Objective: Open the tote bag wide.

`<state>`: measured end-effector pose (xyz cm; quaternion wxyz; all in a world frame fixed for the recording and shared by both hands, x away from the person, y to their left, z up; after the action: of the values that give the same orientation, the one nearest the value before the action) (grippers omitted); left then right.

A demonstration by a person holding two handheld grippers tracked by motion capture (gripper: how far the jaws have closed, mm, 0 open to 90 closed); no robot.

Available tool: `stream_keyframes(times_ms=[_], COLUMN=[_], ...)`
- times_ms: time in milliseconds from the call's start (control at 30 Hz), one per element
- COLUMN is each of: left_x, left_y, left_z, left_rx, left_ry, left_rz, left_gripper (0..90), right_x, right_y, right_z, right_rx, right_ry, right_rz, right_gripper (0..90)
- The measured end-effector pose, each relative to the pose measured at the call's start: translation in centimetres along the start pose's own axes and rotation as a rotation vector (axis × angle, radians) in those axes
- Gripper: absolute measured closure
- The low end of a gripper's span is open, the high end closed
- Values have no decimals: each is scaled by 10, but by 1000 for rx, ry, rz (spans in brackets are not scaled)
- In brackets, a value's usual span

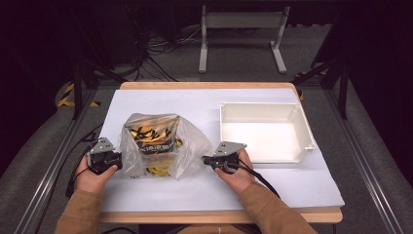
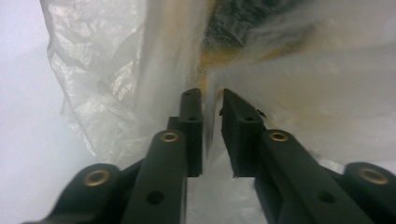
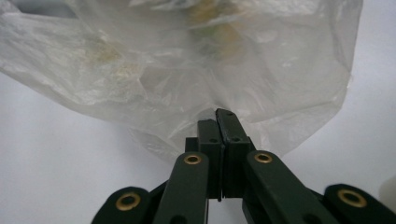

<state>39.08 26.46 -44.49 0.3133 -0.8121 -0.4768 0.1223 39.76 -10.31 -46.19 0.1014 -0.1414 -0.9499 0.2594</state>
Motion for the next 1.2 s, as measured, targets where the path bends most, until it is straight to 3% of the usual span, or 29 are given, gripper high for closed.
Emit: stream_keyframes(times_ms=[167, 367, 500, 833, 1000, 1200], left_x=[-3, -8, -9, -10, -15, -26], left_y=[-15, -35, -41, -68, -85, -100], left_z=[-5, -14, -17, -23, -30, -40], left_rx=[-27, -95, -114, -189, -236, -265], left_ry=[2, -5, -4, -31, -18, -3], left_rz=[-16, -11, -8, 5, -1, 2], left_gripper=[635, 567, 545, 489, 436, 363], right_x=[3, 7, 9, 15, 18, 24], right_y=[-9, -22, -30, -55, -70, -80], right_z=[-7, -15, -20, -34, -39, -47], right_rx=[-30, -68, -94, -165, -195, -237], right_ry=[-9, -25, -23, -30, -35, -30], right_rz=[1, 18, 20, 24, 43, 29], right_gripper=[856, 809, 763, 582, 488, 343])
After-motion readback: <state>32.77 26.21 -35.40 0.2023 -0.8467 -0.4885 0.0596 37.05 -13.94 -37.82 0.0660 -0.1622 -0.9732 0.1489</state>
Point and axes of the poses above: each handheld gripper's, and its own axes: y roughly forward along the jaws, z roughly out of its underside, x roughly to its left, the point moved 3 cm from there along y, roughly forward along the jaws, and after that the axes turned 14 degrees about -z, right-handed, at the moved point
